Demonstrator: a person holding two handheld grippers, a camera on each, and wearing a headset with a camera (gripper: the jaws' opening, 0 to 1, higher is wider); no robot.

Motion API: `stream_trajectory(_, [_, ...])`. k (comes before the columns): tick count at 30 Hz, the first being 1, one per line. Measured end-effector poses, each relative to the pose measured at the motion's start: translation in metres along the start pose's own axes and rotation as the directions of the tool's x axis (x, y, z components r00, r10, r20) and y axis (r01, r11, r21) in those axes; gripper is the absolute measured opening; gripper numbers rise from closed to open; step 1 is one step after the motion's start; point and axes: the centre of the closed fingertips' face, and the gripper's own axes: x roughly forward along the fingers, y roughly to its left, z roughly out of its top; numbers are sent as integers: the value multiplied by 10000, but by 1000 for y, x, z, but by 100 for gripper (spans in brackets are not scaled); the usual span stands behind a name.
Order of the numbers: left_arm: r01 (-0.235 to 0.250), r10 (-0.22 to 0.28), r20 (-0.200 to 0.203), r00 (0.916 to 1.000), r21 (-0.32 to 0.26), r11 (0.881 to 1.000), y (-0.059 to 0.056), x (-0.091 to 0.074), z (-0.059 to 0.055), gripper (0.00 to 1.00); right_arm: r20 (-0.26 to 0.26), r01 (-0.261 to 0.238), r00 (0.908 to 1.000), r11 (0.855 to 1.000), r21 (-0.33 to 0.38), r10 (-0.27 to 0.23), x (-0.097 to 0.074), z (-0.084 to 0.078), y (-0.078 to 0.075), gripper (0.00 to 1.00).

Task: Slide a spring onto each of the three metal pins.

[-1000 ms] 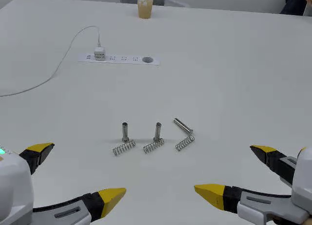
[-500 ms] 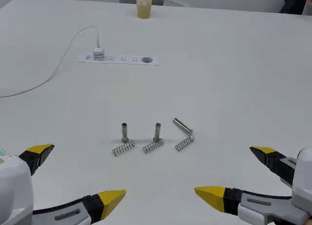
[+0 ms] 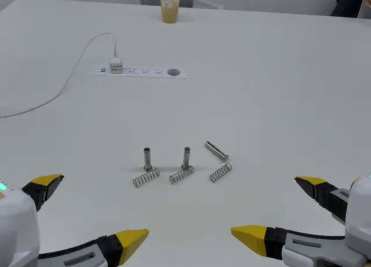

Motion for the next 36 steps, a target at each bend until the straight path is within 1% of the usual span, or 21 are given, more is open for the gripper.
stream_trajectory(7, [-8,8,4,10000,13,10000,-1,1,1,93,-32,111,9999,9999,-4,-111,2,1,-5,92])
stream_trajectory(13, [-18,18,28,10000,18,10000,-1,2,1,92,-166,172,9997,9999,-2,-172,7,3,-12,91])
stream_trajectory(19, [5,-5,-3,10000,11,10000,-2,3,0,92,-196,185,9996,9998,-28,-185,13,7,-17,90])
stream_trajectory(24, [22,-22,-1,10000,29,10000,-3,5,0,91,-190,169,9997,9999,-8,-170,20,11,-22,89])
stream_trajectory(26, [53,-53,23,10000,20,10000,-3,6,0,90,-243,34,9997,9999,105,-32,24,13,-22,89])
stream_trajectory(29, [105,-105,-70,9999,53,9999,-5,8,-1,90,-230,-11,9997,10000,51,12,29,16,-23,88])
stream_trajectory(33, [131,-131,-23,9999,16,9999,-5,9,-1,90,-212,36,9998,9999,-162,-39,37,20,-27,85])
stream_trajectory(36, [140,-140,-34,9999,25,9999,-5,10,-1,90,-220,24,9998,9999,-157,-27,42,22,-30,83])
